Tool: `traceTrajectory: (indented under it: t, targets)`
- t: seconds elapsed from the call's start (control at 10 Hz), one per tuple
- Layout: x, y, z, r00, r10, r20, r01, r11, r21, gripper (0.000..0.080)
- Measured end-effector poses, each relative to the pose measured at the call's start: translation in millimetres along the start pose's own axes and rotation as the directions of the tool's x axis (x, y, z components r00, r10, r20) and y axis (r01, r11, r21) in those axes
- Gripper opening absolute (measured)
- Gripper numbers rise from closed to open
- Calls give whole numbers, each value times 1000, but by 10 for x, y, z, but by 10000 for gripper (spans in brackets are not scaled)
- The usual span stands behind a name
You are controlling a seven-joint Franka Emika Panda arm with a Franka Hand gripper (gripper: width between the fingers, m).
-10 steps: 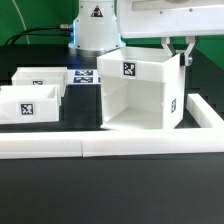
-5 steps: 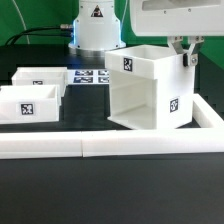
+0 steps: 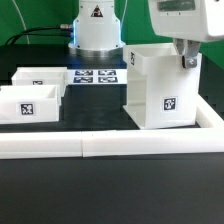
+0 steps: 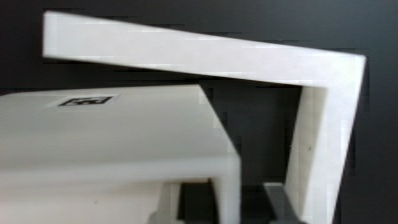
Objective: Assemble drawer
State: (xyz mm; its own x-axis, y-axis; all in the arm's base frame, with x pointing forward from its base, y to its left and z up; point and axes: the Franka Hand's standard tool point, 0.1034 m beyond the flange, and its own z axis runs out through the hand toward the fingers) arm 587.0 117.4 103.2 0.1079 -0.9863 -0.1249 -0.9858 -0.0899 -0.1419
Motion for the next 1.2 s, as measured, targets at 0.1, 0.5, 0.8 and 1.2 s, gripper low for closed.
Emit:
traceTrajectory:
  t: [0.1,0.5,0.8,1.2]
  targets:
    - [-29,-3,-9,1000,21,7,-21,1000,2,38]
    - [-53,-138,43,1000,-2,15,2,1000,-4,38]
    - [-18,-429,96,999,24,25,-24,1000,1,41]
    - [1,-639,123,998,46,32,-45,999,-18,42]
